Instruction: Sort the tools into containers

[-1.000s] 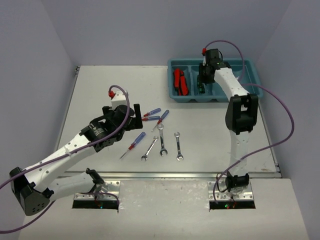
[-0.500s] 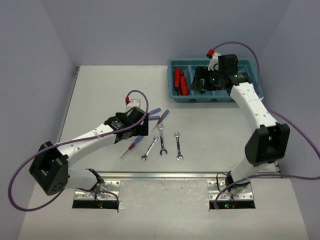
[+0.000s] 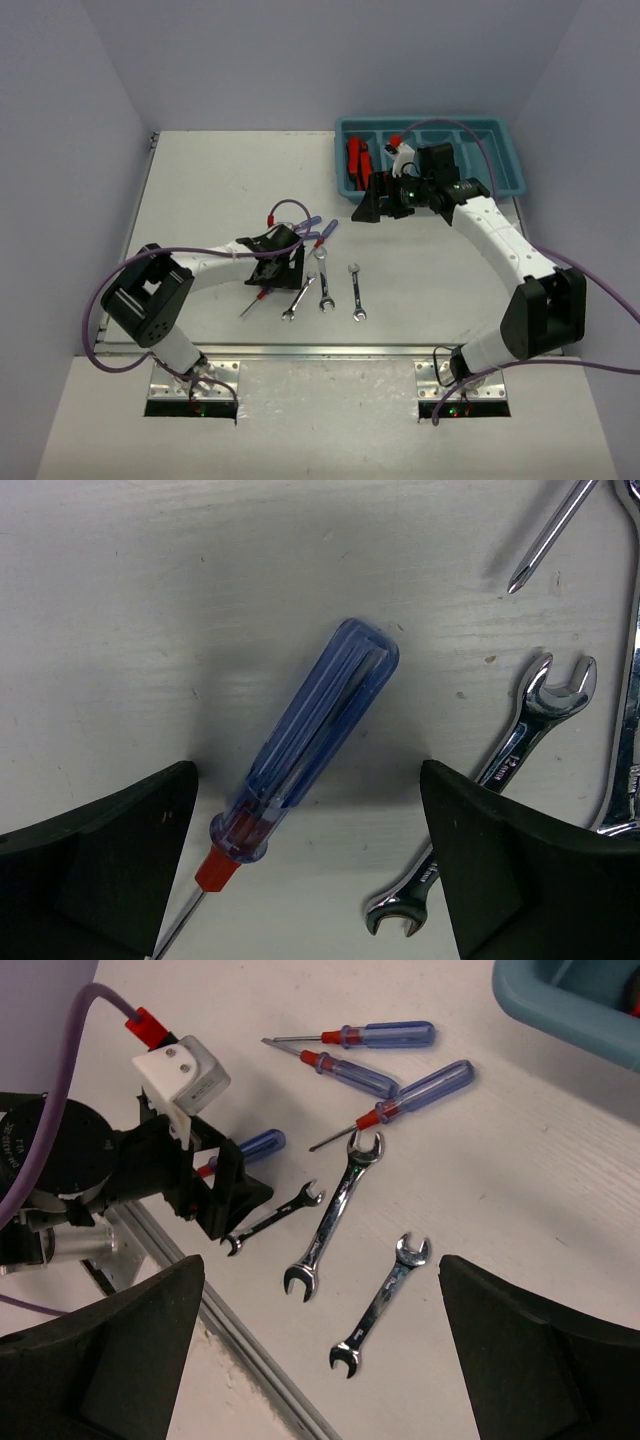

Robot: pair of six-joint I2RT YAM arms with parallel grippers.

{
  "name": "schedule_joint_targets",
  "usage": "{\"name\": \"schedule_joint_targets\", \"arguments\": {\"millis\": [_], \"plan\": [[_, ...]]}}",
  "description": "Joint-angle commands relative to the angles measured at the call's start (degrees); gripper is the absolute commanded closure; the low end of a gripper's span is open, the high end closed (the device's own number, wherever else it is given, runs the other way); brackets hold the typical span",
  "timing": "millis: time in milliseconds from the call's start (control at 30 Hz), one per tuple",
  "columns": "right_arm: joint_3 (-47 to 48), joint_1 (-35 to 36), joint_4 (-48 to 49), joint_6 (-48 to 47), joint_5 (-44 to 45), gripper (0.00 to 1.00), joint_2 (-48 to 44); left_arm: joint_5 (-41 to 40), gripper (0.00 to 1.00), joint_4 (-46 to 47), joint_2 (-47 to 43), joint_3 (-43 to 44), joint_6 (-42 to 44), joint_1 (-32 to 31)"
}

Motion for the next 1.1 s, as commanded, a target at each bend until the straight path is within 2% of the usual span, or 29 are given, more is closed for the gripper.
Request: {"name": "schedule_joint_targets", "arguments": {"millis": [0,100,133,200,233,300,533,633,700,800,867,900,1067], "plan": [[-0.68,1.49,4.44,0.75,-3.39,0.01,-2.28,3.16,0.19,3.31,1.29,-2.52,-0.86,0.52],[-1.7,1.66,5.82,2.24,-4.67,0.01,-2.82,2.63,0.45,2.83,0.97,-3.6,-1.68,0.52],[-2.14,1.74,6.41,2.54,-5.11,0.01,-3.4,2.05,0.62,2.82,0.97,-3.89,-2.12,0.52],[-3.67,1.74,8.44,3.33,-6.23,0.01,-3.99,1.74,0.85,2.74,0.93,-4.58,-2.97,0.61],[-4.16,1.74,9.14,3.69,-6.46,0.01,-4.29,1.51,0.93,2.74,0.82,-4.8,-3.31,0.6],[-4.05,1.74,9.3,3.81,-6.97,0.01,-4.22,0.4,0.99,2.67,-0.16,-5.04,-3.84,0.52],[-8.1,2.19,15.57,6.62,-16.12,0.01,-3.4,-3.6,1.0,-0.24,-8.9,-3.89,-7.27,0.52],[-12.99,4.67,21.51,9.48,-19.56,0.01,-2.58,-2.94,1.0,1.06,-16.28,-3.59,-9.86,0.56],[-16.3,7.46,31.53,12.97,-21.68,0.01,-1.34,-0.75,1.0,4.55,-20.63,-4.06,-12.77,0.61],[-21.02,11.59,42.97,19.15,-20.67,0.01,-0.76,1.71,1.0,7.87,-25.41,-4.19,-15.92,0.52],[-26.31,15.06,57.97,26.76,-18.04,0.01,0.35,3.73,1.0,13.63,-28.24,-4.84,-19.51,0.55],[-27.19,16.6,61.17,28.22,-16.62,0.01,0.92,4.42,1.0,15.69,-29.16,-5.18,-20.72,0.6],[-24.53,23.38,62.15,27.65,-9.49,0.16,4.89,9.4,1.0,24.03,-31.18,-6.45,-26.58,0.52]]}}
